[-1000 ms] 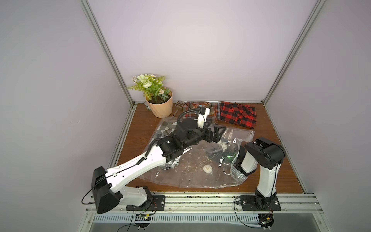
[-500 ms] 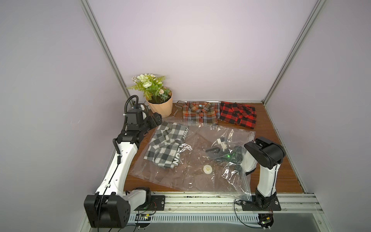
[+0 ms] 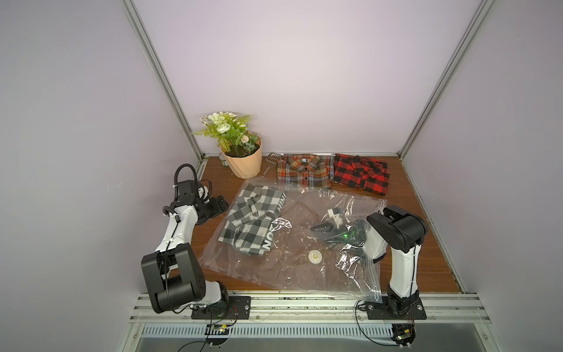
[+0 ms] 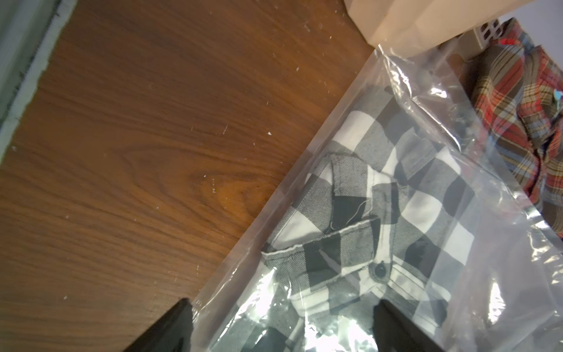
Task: Take the shirt out of the vacuum bag
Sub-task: Take out the shirt from the vacuum bag.
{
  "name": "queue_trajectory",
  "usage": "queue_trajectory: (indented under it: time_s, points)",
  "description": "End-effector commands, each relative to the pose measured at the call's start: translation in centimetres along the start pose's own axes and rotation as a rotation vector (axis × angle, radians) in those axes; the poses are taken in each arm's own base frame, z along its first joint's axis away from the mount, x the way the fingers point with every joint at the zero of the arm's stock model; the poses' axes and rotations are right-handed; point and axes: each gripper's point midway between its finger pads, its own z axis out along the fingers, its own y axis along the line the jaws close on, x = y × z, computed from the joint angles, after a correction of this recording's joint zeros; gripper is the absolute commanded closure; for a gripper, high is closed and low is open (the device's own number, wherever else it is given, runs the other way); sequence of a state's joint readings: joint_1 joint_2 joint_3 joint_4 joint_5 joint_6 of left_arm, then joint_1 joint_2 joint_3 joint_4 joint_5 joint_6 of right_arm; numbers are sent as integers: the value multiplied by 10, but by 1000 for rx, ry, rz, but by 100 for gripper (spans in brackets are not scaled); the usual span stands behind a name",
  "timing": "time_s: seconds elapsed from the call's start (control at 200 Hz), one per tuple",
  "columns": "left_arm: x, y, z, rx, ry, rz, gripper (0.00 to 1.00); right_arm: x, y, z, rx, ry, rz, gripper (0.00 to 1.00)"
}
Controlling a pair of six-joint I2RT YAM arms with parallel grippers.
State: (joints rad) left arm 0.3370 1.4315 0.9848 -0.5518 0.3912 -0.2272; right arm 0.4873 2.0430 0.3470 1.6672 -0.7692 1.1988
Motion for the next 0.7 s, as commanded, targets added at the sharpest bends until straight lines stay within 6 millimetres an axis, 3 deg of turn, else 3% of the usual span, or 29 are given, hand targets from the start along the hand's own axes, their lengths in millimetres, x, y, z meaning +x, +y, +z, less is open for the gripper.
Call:
queue_trajectory:
  time_s: [0.0,0.105,0.445,0.695]
  points:
    - [5,3,7,26,44,61,10,11,-14,-2,27,25,39,32]
    - [15,9,18,22,53,56,11,13,-16,-3,34,26,39,32]
    - [40,57,45,-175,114,12,13,14,-17,-4,40,24,38,32]
    - [46,51,54,-114,96,1,24,17,-21,-7,53,16,46,33]
